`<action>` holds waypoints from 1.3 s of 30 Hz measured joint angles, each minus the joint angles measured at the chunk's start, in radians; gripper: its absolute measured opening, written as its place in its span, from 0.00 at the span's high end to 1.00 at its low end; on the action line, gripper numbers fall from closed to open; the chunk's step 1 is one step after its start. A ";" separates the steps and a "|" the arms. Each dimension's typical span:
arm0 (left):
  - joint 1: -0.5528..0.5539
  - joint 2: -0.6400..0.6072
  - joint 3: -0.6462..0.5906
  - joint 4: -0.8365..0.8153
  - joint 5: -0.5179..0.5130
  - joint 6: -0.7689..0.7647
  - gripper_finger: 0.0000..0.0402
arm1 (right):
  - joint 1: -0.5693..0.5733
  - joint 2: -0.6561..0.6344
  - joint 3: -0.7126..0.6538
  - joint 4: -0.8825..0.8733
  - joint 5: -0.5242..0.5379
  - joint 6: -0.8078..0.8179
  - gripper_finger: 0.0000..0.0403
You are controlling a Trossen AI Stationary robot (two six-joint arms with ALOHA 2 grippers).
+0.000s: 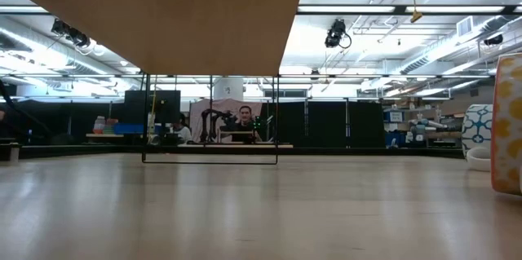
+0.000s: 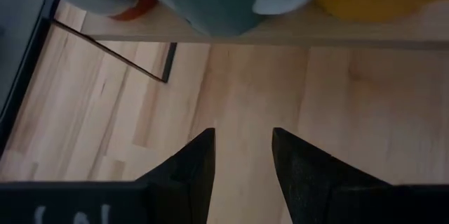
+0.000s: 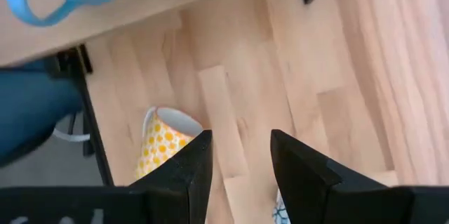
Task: Place coffee mugs
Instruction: Put the blue mug on the shelf aligned with the yellow mug
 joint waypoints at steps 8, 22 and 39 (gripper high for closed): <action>-0.015 0.000 0.000 0.034 -0.001 -0.001 0.63 | -0.163 0.000 -0.038 0.002 -0.158 -0.260 0.63; -0.015 0.000 0.000 0.068 -0.005 -0.001 0.63 | -0.417 -0.147 -0.353 0.059 -0.380 -0.563 0.63; -0.014 -0.001 0.000 0.123 -0.005 -0.002 0.63 | -0.682 -0.391 -0.853 0.302 -0.449 -0.869 0.63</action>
